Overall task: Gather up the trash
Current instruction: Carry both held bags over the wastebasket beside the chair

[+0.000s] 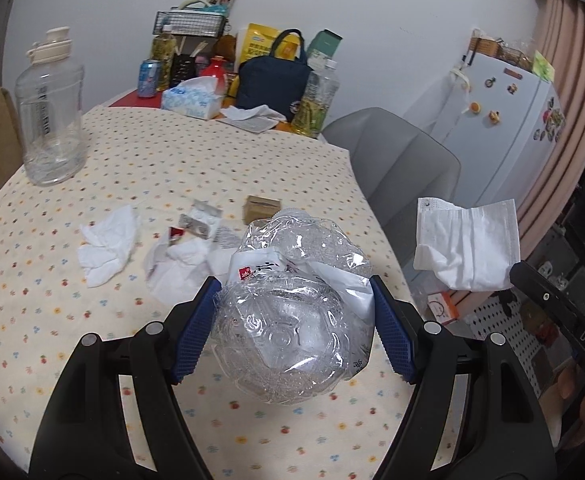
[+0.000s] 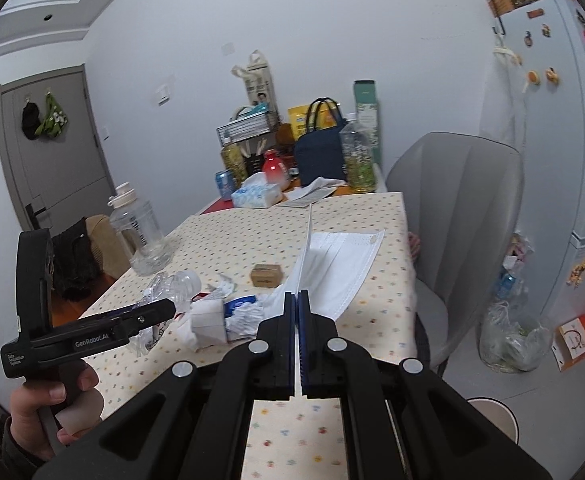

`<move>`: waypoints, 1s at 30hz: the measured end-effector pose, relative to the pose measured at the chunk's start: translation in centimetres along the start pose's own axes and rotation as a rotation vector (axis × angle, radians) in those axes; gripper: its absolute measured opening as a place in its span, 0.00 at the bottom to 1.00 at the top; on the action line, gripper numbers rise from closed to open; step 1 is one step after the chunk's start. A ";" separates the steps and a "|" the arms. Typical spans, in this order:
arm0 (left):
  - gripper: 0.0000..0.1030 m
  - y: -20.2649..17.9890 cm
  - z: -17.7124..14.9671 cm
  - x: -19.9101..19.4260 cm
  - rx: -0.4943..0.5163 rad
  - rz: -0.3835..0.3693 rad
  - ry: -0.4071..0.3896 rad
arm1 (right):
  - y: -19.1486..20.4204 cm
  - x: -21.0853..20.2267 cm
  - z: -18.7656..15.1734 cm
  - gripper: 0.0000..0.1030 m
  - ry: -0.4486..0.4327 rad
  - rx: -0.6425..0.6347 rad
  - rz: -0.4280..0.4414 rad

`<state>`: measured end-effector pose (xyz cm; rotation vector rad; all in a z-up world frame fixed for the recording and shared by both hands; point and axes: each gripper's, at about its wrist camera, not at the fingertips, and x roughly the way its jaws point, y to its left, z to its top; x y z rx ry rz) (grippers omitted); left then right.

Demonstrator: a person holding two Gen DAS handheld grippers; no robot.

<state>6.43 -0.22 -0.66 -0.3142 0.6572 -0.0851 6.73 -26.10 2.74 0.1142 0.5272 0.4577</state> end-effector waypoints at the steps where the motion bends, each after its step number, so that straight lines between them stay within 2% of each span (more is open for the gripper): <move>1: 0.72 -0.6 0.0 0.3 0.009 -0.007 0.005 | -0.6 -0.3 0.0 0.03 -0.002 0.006 -0.014; 15: 0.72 -9.5 -0.1 5.7 0.131 -0.093 0.087 | -10.0 -2.8 -1.9 0.03 -0.004 0.128 -0.173; 30: 0.72 -18.4 -2.8 13.2 0.238 -0.126 0.225 | -19.2 -2.1 -6.6 0.03 0.067 0.285 -0.240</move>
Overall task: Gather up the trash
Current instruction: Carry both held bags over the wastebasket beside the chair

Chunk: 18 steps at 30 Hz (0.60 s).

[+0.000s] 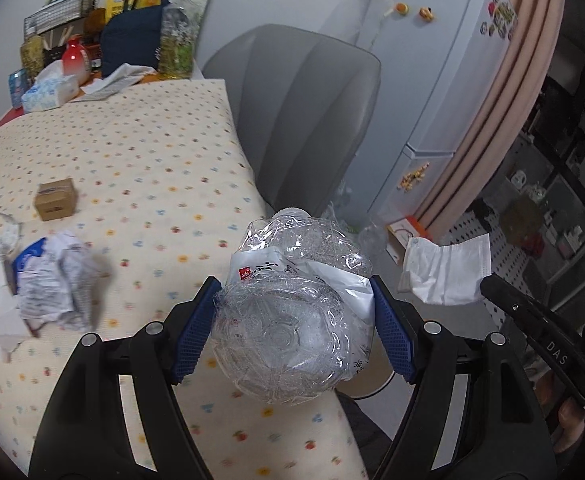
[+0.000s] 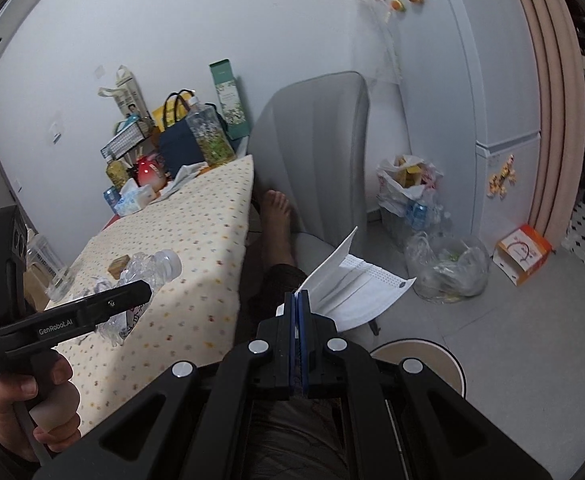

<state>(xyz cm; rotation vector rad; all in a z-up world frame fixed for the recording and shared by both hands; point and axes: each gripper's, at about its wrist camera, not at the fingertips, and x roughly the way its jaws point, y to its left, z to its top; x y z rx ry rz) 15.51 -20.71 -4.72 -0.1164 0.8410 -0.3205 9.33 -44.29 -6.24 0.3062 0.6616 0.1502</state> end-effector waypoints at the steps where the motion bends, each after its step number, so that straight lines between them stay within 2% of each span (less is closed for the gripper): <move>1: 0.72 -0.6 0.0 0.8 0.006 -0.002 0.014 | -0.8 0.4 -0.1 0.03 0.009 0.015 -0.006; 16: 0.72 -4.4 0.1 8.1 0.061 0.000 0.135 | -9.3 5.8 -4.2 0.03 0.139 0.169 -0.049; 18: 0.72 -4.6 0.0 8.7 0.065 0.000 0.148 | -9.9 6.7 -4.6 0.06 0.154 0.173 -0.054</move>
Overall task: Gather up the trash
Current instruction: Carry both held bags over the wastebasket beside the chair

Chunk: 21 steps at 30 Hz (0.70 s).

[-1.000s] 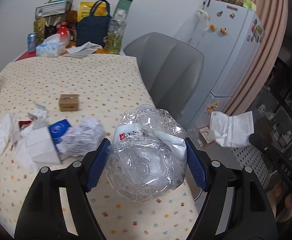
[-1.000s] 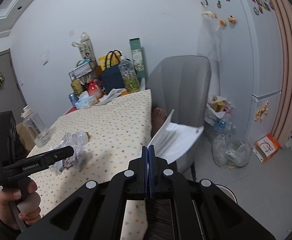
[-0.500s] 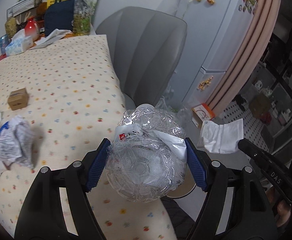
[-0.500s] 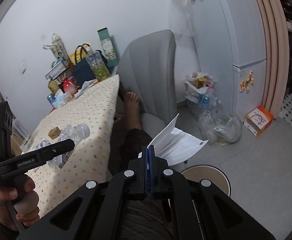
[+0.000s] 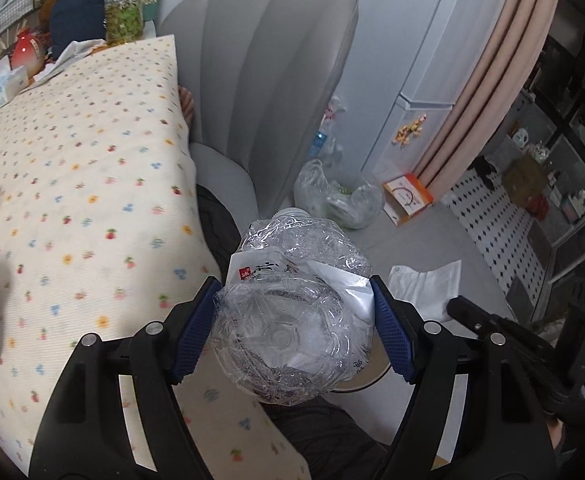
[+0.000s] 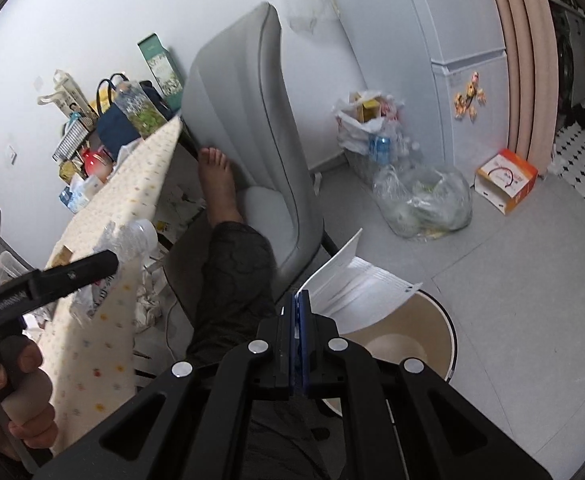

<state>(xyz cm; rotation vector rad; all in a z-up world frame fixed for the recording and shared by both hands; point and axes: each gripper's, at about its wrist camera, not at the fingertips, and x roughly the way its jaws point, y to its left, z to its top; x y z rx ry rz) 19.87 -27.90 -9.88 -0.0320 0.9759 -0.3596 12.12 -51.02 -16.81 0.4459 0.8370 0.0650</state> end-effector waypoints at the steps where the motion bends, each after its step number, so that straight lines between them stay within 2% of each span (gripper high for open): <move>1: 0.72 -0.1 0.0 0.3 0.003 0.000 0.007 | -0.4 0.6 -0.2 0.07 0.006 0.007 -0.020; 2: 0.72 -0.2 0.1 0.6 0.005 0.001 0.012 | -0.8 1.2 -0.4 0.17 0.019 0.014 -0.043; 3: 0.72 -0.3 0.1 0.9 0.007 0.001 0.018 | -1.6 2.1 -0.7 0.49 0.041 0.035 -0.067; 4: 0.72 -0.4 0.1 1.0 0.010 0.002 0.021 | -2.1 2.5 -0.8 0.61 0.048 0.055 -0.076; 5: 0.72 -0.5 0.1 1.1 0.013 0.003 0.024 | -2.6 2.6 -1.0 0.67 0.039 0.072 -0.081; 10: 0.72 -1.4 0.3 2.0 0.026 -0.003 0.046 | -4.2 2.4 -1.2 0.67 0.035 0.101 -0.097; 14: 0.72 -3.3 0.5 2.7 0.060 -0.025 0.054 | -5.7 0.6 -0.9 0.79 -0.011 0.137 -0.144; 18: 0.72 -5.7 0.6 3.4 0.094 -0.057 0.065 | -7.3 -2.0 -0.5 0.86 -0.067 0.166 -0.193; 20: 0.73 -7.0 0.6 3.7 0.114 -0.109 0.075 | -8.3 -3.3 -0.2 0.88 -0.096 0.182 -0.215; 21: 0.78 -7.5 0.5 3.8 0.124 -0.120 0.080 | -8.7 -3.8 -0.1 0.88 -0.107 0.188 -0.224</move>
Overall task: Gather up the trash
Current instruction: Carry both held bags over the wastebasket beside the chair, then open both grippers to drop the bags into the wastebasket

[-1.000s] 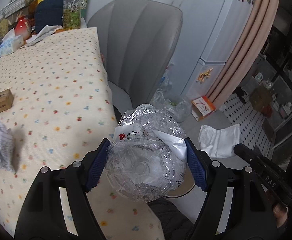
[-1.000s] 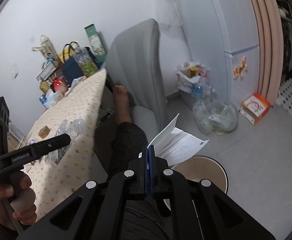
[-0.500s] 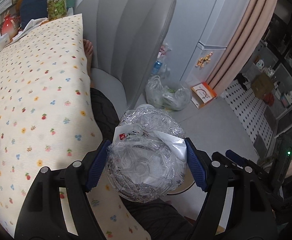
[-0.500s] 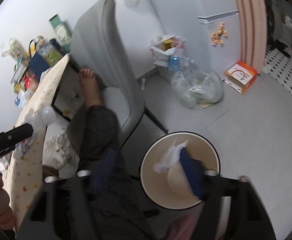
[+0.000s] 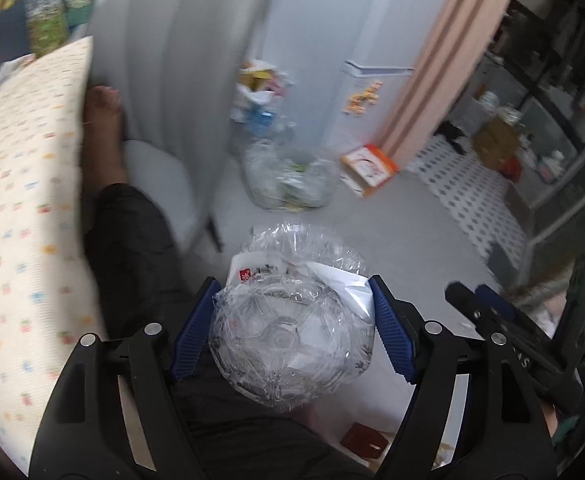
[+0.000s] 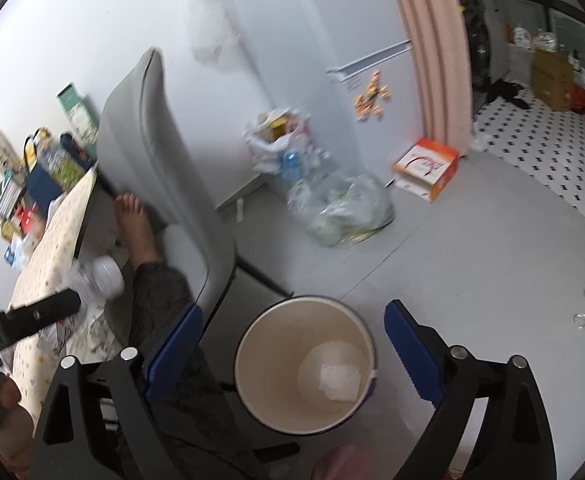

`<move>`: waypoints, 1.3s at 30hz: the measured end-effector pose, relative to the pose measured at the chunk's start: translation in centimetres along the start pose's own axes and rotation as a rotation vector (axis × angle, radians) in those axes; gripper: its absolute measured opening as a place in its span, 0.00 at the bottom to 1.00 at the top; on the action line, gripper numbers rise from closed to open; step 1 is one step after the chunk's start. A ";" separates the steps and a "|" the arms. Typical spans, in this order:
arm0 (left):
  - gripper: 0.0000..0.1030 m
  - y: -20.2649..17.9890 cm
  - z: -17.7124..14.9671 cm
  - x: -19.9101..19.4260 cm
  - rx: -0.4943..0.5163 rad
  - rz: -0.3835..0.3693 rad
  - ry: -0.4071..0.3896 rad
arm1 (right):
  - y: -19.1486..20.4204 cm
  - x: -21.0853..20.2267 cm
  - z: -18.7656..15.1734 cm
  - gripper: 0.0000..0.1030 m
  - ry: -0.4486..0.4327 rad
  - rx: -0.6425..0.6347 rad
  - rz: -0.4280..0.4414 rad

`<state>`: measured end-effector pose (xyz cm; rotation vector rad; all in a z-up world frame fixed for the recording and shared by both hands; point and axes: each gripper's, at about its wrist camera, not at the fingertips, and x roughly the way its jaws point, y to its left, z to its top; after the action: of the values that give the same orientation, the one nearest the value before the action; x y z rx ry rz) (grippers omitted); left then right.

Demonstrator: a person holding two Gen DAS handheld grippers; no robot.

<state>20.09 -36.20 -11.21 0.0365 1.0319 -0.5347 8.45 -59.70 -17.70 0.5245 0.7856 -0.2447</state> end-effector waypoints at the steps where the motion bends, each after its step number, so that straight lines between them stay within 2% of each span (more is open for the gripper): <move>1: 0.83 -0.6 0.1 0.1 0.013 -0.003 0.000 | -0.6 -0.4 0.3 0.88 -0.011 0.010 -0.009; 2: 0.92 -0.9 0.1 0.0 0.018 -0.001 -0.009 | -1.0 -0.7 0.4 0.88 -0.018 0.018 -0.015; 3: 0.94 -1.0 0.1 -0.4 0.019 0.004 -0.028 | -1.3 -0.9 0.6 0.88 -0.023 0.025 -0.019; 7: 0.94 -0.5 0.2 -1.3 -0.015 0.002 -0.043 | -1.8 -1.3 0.7 0.88 -0.031 0.033 -0.022; 12: 0.94 1.3 0.2 -3.1 -0.061 0.026 -0.075 | -0.5 -1.2 0.7 0.88 -0.025 0.009 0.002; 18: 0.94 4.1 -0.6 -7.1 -0.112 0.057 -0.163 | 2.9 -2.0 0.6 0.93 -0.040 -0.042 0.021; 26: 0.94 8.9 -2.6 -12.5 -0.205 0.071 -0.277 | 8.8 -4.2 0.4 0.93 -0.085 -0.110 0.069; 35: 0.94 14.2 -5.8 -17.8 -0.329 0.173 -0.402 | 16.6 -6.8 -0.9 0.93 -0.151 -0.222 0.069; 39: 0.94 17.1 -7.3 -19.9 -0.420 0.241 -0.425 | 19.3 -7.9 -1.8 0.93 -0.196 -0.273 0.110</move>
<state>13.82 -11.24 -2.35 -0.3092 0.6921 -0.0891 9.65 -42.32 -6.14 0.2796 0.5854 -0.0835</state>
